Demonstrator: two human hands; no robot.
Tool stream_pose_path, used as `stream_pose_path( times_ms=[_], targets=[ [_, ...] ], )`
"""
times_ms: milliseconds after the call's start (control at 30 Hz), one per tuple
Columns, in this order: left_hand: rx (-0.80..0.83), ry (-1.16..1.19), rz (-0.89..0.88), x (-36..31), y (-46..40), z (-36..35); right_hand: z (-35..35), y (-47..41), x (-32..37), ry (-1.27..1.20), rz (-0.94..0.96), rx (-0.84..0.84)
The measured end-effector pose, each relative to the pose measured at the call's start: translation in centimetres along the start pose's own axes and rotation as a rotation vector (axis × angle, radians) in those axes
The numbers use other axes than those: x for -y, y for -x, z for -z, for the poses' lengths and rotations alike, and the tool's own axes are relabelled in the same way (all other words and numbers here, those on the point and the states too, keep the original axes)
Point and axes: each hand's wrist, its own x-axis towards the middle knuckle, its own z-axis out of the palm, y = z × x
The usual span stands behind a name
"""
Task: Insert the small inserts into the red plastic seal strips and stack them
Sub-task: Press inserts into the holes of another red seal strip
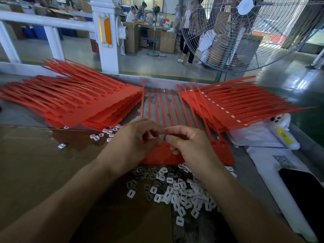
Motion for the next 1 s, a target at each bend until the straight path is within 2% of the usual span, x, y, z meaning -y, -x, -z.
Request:
stream_pose_path(
  times_ms=[233,367,600,1000],
  targets=[
    [-0.025,-0.027,-0.074,0.24,-0.09,0.09,-0.14,0.01,0.04,-0.058,0.022,0.051],
    [-0.083,0.078,-0.014,0.26,-0.13,0.1,-0.27,0.28,0.19,-0.12,0.044,0.078],
    [-0.103,0.127,0.007,0.16,-0.09,-0.16,-0.25,0.55,0.39,-0.04,0.05,0.083],
    [-0.103,0.007,-0.136,0.04,-0.17,0.24,-0.42,-0.04,0.1,-0.174,-0.044,0.136]
  ],
)
